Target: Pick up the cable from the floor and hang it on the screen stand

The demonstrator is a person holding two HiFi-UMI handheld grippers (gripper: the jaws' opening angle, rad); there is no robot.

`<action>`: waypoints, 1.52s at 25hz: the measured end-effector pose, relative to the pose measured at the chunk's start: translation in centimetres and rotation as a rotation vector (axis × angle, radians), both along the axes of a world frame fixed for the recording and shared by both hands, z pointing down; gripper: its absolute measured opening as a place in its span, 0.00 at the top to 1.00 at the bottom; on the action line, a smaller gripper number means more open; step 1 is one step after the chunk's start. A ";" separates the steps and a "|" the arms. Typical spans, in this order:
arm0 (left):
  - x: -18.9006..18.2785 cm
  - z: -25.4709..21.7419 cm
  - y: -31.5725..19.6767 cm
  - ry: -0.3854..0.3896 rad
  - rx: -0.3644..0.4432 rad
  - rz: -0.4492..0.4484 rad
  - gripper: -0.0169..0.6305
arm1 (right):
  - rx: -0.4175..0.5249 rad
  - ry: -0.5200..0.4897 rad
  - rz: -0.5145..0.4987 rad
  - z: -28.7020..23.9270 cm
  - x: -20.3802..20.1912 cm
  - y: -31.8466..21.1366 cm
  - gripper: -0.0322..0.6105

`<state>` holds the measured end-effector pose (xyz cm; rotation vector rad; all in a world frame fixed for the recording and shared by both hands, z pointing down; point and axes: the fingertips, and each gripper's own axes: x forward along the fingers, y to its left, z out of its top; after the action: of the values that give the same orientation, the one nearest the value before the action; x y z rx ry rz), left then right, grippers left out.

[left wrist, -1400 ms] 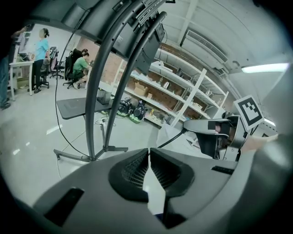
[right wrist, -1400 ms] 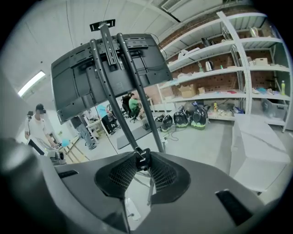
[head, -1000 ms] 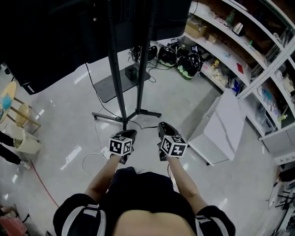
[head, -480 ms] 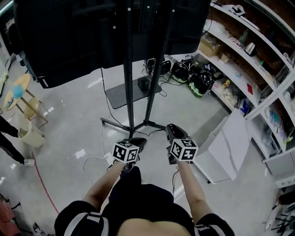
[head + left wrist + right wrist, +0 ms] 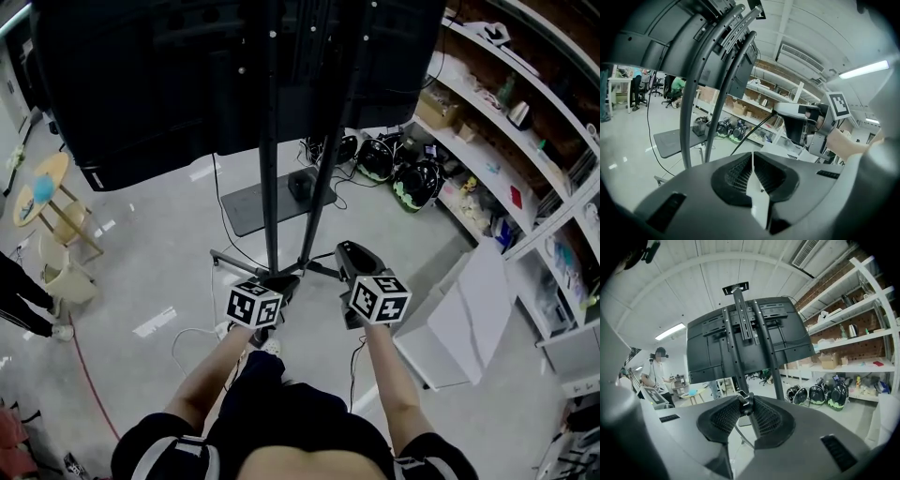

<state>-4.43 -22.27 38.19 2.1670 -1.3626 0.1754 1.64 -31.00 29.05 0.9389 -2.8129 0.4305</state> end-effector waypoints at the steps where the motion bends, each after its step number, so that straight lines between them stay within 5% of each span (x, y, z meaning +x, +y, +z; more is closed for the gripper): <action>1: -0.3 -0.4 -0.4 -0.004 0.003 0.004 0.94 | 0.001 -0.008 -0.005 -0.4 -0.4 -0.5 0.79; 28: -7.6 -14.4 -14.8 0.014 0.247 0.180 0.94 | 0.145 -0.069 -0.062 -13.6 -10.9 -14.9 0.79; 38: -9.3 -18.3 -18.6 0.021 0.280 0.125 0.94 | 0.198 -0.066 -0.166 -18.3 -14.8 -18.0 0.79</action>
<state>-13.70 -40.88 19.93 2.4800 -1.3041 0.0081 -13.19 -49.04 10.75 0.7271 -3.0064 0.1664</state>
